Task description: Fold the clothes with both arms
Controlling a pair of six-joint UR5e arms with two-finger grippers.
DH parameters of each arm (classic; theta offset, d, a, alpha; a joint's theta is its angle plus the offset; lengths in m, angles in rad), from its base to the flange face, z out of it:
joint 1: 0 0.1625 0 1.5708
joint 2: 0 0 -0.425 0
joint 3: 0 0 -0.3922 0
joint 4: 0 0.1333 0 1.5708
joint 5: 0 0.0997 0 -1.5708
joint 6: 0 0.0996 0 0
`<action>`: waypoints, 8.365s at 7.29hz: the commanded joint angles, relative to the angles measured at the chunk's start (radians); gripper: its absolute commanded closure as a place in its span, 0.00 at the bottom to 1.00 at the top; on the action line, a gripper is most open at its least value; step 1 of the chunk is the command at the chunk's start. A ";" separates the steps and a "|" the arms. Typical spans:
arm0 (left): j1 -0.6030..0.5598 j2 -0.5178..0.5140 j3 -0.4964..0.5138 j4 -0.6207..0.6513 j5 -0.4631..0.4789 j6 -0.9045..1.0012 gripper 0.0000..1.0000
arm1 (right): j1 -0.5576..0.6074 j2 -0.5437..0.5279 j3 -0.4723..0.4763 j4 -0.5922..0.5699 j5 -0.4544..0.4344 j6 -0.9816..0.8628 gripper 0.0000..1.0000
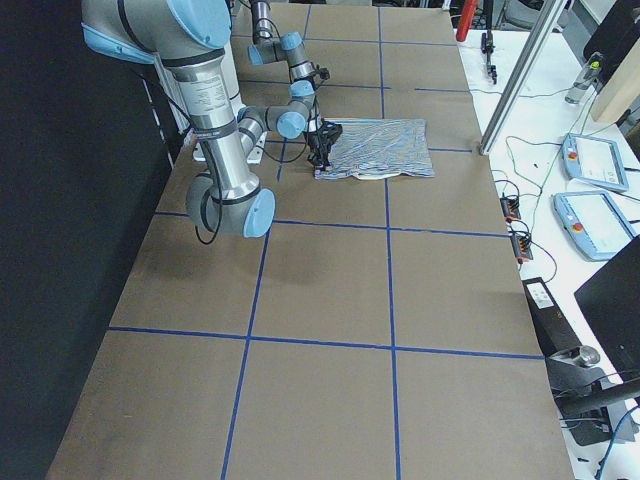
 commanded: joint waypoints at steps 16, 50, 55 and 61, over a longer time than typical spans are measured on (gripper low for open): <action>-0.205 -0.153 -0.275 0.645 -0.181 0.303 1.00 | 0.164 0.197 0.039 -0.228 0.075 -0.145 1.00; -0.285 -0.284 0.265 0.302 -0.244 0.564 0.00 | 0.462 0.332 -0.465 0.048 0.244 -0.755 0.00; -0.351 -0.354 0.412 0.288 -0.215 0.624 0.00 | 0.462 0.329 -0.466 0.048 0.244 -0.756 0.00; -0.512 -0.405 0.537 0.179 -0.332 0.851 0.00 | 0.436 0.294 -0.415 0.068 0.245 -0.738 0.00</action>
